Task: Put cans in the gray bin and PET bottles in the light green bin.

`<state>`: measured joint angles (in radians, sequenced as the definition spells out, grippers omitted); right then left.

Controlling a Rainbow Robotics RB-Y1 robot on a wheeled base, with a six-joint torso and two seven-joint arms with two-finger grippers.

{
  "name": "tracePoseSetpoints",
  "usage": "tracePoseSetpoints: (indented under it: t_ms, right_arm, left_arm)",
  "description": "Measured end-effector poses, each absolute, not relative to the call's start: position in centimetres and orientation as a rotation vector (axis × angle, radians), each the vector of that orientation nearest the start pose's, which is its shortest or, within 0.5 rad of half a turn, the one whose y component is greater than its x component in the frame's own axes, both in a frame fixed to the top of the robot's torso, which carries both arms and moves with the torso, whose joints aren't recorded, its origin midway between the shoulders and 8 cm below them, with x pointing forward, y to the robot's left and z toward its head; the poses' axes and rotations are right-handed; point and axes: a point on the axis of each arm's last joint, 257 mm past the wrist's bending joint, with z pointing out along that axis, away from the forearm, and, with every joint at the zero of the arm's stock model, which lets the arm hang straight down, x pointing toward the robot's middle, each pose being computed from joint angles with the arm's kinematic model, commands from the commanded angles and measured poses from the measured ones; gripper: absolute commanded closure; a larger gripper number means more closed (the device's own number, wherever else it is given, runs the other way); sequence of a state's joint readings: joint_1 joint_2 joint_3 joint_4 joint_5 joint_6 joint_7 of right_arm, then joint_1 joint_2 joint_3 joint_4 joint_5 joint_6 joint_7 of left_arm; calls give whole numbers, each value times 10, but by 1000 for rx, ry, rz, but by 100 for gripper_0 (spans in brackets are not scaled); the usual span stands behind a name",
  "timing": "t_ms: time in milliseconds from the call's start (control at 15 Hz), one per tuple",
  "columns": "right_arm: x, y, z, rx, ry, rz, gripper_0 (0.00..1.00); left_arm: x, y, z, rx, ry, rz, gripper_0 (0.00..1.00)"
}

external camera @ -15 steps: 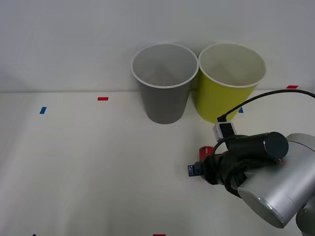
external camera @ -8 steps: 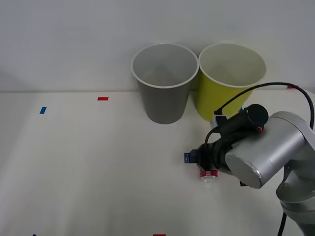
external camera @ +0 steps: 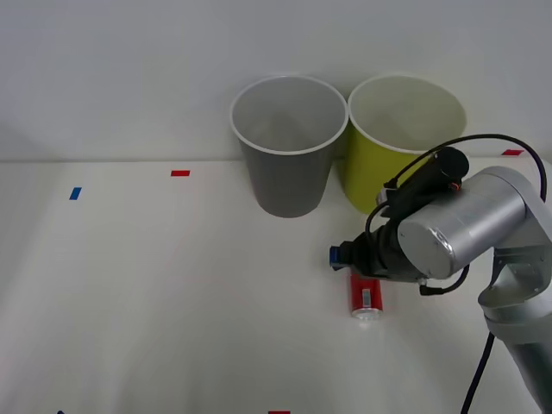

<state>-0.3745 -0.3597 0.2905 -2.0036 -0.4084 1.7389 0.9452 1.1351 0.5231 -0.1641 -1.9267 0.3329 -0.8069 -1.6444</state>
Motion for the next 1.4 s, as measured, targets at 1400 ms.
tracePoseSetpoints:
  t_ms: [1400]
  right_arm:
    - [441,-143,-306,173,2730,262,0]
  left_arm:
    - [174,335,-252,77,1589,104,0]
